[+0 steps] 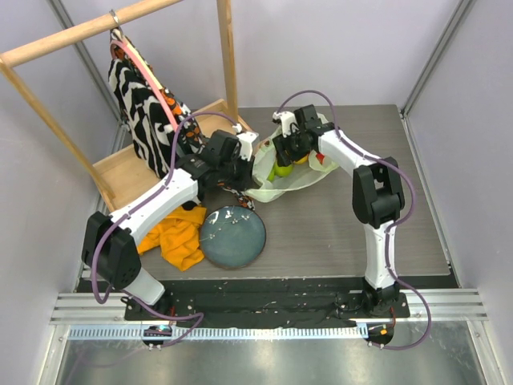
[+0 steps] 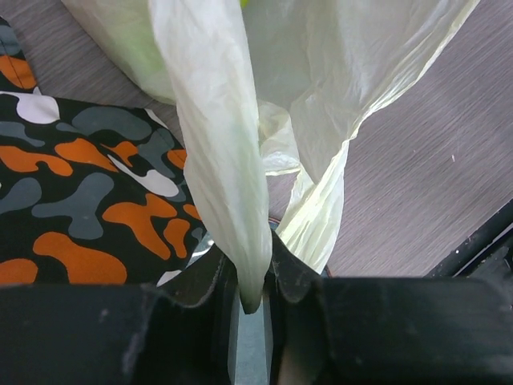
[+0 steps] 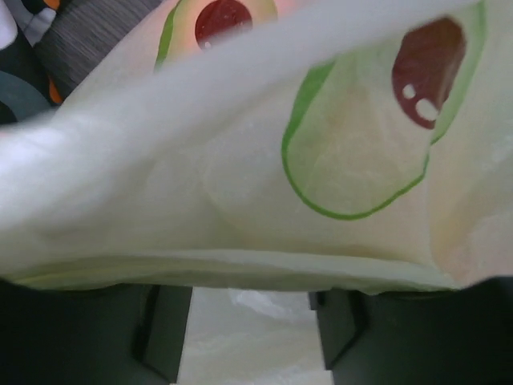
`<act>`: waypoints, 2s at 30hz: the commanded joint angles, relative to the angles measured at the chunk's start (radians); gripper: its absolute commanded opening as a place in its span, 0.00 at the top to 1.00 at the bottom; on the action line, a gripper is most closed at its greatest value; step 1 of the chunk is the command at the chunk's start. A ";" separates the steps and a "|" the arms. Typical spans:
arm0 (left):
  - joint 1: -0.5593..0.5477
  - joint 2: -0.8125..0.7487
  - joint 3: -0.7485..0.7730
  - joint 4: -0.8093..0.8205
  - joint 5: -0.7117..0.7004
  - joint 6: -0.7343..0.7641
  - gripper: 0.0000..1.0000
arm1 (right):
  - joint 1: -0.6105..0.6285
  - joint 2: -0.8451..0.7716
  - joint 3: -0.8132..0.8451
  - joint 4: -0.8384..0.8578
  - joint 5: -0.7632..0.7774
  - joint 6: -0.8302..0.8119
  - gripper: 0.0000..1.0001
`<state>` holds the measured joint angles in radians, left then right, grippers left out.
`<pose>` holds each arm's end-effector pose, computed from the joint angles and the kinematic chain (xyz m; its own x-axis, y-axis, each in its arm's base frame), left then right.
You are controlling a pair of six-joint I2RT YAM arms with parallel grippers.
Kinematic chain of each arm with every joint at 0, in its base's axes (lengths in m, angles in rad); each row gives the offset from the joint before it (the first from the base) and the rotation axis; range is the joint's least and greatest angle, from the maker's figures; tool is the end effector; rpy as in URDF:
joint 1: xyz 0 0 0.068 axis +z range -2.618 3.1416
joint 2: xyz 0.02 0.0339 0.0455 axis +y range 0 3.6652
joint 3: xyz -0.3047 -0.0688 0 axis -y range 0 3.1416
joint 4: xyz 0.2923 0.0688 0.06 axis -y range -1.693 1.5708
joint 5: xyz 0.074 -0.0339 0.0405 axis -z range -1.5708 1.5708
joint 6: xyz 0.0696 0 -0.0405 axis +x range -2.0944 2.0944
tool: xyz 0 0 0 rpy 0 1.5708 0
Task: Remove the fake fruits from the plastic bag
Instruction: Take out the fake fruit from the plastic bag, then place the fake fruit on the plate.
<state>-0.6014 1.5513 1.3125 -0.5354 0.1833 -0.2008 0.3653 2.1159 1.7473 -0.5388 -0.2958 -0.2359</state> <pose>0.3343 -0.2448 0.3077 -0.6973 0.2406 -0.6752 0.5355 0.8011 -0.2675 0.5147 0.2186 0.2139 -0.5965 -0.4675 -0.6524 -0.6673 0.7406 0.0794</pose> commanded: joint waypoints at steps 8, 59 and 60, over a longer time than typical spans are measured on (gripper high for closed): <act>0.005 -0.014 0.106 0.006 -0.024 0.101 0.57 | 0.011 -0.127 0.058 -0.044 0.054 -0.042 0.91; 0.687 -0.778 0.179 0.026 0.099 -0.184 0.00 | 0.730 0.134 0.347 -0.382 0.060 -0.470 0.93; 0.689 -0.777 0.176 0.026 0.107 -0.196 0.00 | 0.730 0.134 0.342 -0.372 0.072 -0.468 0.92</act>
<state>0.0692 0.7715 1.4990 -0.5560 0.2165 -0.3477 1.0737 2.2414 2.0686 -0.9810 -0.3080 -0.6811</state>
